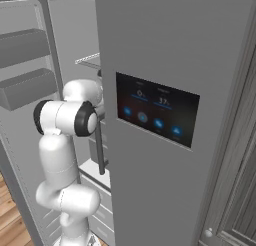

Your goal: Take the garlic and potato from the highest rack and move them to the second highest rack where the chicken drumstick and peach are located, to maximize freezer space. Close the freezer door after rearranging.

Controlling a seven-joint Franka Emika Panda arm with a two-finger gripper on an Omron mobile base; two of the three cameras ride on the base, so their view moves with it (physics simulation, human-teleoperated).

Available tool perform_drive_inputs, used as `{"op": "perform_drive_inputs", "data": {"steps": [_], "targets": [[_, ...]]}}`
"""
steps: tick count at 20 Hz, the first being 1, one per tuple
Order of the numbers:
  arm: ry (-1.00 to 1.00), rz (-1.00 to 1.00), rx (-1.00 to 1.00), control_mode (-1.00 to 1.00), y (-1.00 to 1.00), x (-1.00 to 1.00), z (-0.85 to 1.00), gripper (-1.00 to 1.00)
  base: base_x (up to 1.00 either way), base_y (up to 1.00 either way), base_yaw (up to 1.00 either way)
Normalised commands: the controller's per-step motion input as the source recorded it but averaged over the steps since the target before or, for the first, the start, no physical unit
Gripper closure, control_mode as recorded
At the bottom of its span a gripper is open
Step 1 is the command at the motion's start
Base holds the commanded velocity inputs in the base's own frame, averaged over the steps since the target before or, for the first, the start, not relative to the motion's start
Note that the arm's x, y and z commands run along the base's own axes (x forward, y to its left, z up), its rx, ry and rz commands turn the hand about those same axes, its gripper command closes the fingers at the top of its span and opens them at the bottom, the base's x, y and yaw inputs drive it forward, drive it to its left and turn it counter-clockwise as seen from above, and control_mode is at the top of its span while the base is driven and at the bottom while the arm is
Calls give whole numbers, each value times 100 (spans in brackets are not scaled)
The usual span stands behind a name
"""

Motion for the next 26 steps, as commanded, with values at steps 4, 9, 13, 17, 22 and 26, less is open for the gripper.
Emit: {"op": "perform_drive_inputs", "data": {"steps": [4, 9, 13, 17, 22, 26], "targets": [[-47, 0, -7, -100, 3, -5, -7, -100, 0, 0, 0], [-21, 0, 0, -100, 9, -58, 16, -100, 0, 0, 0], [0, -6, 0, -100, 18, -82, 37, -100, 0, 0, 0], [0, -9, 0, -100, 16, -76, 37, -100, 0, 0, 0], [0, -9, 0, -100, 14, -61, 49, -100, 0, 0, 0], [0, -5, 0, -100, 16, -51, 49, -100, 0, 0, 0]]}}
